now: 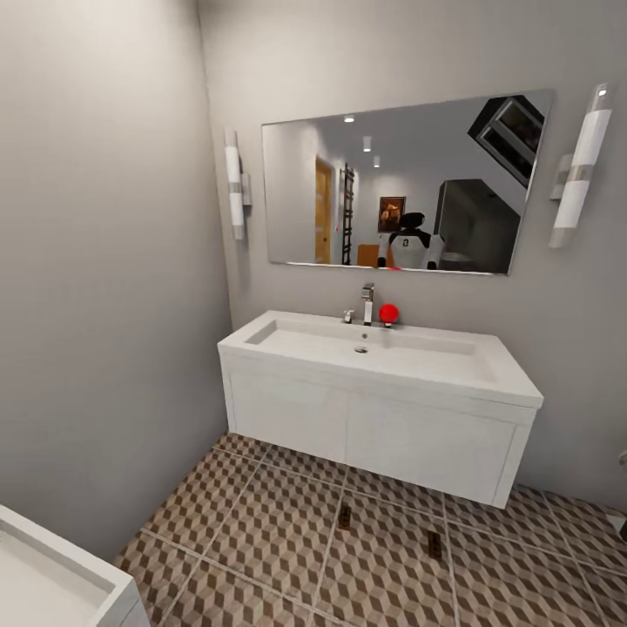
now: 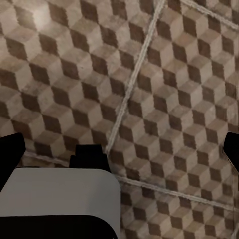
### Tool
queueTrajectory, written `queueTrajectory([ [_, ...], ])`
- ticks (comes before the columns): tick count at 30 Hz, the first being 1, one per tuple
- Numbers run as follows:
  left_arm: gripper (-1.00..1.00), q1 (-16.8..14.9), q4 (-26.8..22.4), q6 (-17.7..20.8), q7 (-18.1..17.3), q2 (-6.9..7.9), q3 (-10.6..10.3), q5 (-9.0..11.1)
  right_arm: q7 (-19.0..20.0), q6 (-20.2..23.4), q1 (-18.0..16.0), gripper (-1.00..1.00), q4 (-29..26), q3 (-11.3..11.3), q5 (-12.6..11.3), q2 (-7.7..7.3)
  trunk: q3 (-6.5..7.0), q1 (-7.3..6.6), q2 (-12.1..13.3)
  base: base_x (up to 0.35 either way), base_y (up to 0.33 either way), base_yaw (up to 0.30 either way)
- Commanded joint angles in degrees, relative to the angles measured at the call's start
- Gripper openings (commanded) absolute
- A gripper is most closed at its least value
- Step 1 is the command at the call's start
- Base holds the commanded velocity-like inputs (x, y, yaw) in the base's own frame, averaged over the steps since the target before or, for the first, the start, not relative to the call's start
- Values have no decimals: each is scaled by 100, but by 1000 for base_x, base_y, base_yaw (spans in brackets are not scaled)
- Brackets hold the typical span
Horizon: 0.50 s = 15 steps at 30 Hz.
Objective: Take the four mousetraps from the cabinet in the bathroom and place them on the bathroom floor. Make sure all four end up on the same floor surface, and ensure that at least two of them are either under or directly next to the same bathroom sink.
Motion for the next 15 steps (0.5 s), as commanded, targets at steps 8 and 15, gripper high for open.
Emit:
queueTrajectory([
  [8, 100, -3, 3, -16, 22, -2, -49, 42, -12, -31, -8, 100, 20, 48, 235, 20, -6, -1, -3, 0, 0, 3],
  [15, 100, -3, 3, -17, 22, -2, -49, 48, -13, -37, -8, 100, 21, 48, 293, 27, -6, -1, -3, 0, 0, 0],
])
